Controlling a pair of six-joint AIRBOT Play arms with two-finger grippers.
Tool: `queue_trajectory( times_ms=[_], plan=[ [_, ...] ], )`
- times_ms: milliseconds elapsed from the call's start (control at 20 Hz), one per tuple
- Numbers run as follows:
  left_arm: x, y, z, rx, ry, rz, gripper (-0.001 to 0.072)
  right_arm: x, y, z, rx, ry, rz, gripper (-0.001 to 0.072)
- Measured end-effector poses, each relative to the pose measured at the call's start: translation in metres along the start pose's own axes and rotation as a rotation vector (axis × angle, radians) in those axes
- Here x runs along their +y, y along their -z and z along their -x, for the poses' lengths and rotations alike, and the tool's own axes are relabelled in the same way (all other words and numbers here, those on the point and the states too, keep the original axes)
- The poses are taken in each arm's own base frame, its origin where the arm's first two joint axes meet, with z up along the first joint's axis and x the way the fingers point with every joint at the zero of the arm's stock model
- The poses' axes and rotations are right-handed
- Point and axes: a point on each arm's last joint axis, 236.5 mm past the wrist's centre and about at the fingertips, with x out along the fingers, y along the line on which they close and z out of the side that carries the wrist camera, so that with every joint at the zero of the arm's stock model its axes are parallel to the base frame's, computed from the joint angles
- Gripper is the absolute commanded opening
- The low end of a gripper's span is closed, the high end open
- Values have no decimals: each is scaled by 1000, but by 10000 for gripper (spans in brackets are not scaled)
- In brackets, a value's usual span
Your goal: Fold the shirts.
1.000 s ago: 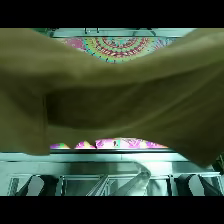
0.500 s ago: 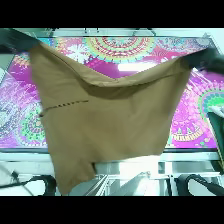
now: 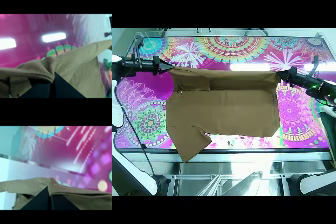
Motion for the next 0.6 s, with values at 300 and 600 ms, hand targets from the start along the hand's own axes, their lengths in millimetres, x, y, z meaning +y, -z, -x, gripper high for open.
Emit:
queue_trajectory(
  times_ms=[300,600],
  plan=[
    [38,29,-20,88,-27,60,23,-39,34,-13,123,-8,-55,27],
    [66,87,-16,323,-154,102,18,-71,74,-3,293,95,-58,28]
  ],
)
